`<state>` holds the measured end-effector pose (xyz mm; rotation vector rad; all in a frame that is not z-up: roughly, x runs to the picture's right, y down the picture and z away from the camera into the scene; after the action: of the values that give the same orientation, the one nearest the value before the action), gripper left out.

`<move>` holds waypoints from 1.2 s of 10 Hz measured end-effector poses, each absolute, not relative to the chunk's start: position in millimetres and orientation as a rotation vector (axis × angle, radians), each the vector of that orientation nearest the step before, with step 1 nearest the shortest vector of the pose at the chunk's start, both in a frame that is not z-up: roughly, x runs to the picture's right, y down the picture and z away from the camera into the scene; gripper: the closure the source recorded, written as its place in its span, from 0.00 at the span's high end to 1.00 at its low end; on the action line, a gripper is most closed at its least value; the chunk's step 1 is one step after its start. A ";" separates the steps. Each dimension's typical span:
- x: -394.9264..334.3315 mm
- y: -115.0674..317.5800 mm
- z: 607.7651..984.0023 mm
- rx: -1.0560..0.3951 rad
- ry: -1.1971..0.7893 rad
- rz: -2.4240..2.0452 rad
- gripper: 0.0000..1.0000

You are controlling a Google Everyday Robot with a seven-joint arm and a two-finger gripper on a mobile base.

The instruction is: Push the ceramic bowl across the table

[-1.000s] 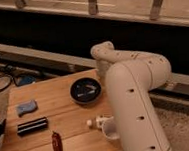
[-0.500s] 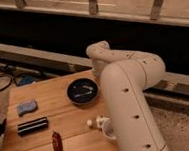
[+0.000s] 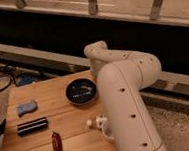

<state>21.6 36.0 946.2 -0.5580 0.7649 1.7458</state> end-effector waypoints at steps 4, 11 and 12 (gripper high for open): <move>12.3 37.1 944.9 -0.561 0.774 1.724 0.19; -16.1 39.8 944.7 -0.577 0.787 1.697 0.19; -19.8 39.4 945.1 -0.580 0.786 1.696 0.19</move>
<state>-19.8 39.4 945.1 -0.5802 0.7857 1.6959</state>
